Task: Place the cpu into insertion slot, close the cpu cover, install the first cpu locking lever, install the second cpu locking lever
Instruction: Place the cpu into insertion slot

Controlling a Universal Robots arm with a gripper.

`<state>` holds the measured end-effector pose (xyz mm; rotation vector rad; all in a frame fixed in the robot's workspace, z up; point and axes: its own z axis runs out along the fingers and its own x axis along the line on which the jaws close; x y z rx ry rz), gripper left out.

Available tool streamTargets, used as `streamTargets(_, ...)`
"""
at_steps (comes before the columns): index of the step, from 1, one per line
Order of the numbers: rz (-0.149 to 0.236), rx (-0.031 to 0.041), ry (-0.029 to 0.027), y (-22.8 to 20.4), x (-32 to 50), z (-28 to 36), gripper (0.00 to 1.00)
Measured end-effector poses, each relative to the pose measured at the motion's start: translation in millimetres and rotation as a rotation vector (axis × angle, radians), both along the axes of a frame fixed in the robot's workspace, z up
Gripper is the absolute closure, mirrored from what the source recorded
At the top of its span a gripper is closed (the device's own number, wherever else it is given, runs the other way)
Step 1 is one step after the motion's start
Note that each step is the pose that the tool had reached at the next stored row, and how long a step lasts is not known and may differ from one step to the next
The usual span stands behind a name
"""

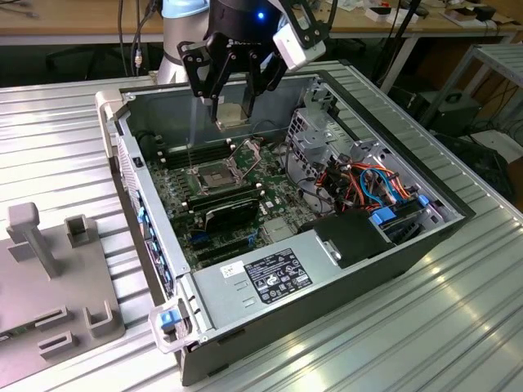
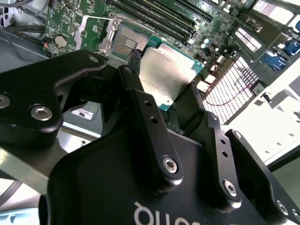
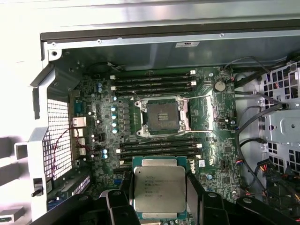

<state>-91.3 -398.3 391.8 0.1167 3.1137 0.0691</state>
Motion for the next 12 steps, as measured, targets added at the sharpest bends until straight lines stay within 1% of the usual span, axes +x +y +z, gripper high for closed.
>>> streamTargets(12,0.000,0.0000,-0.0001,0.1,2.2,-0.5,0.45)
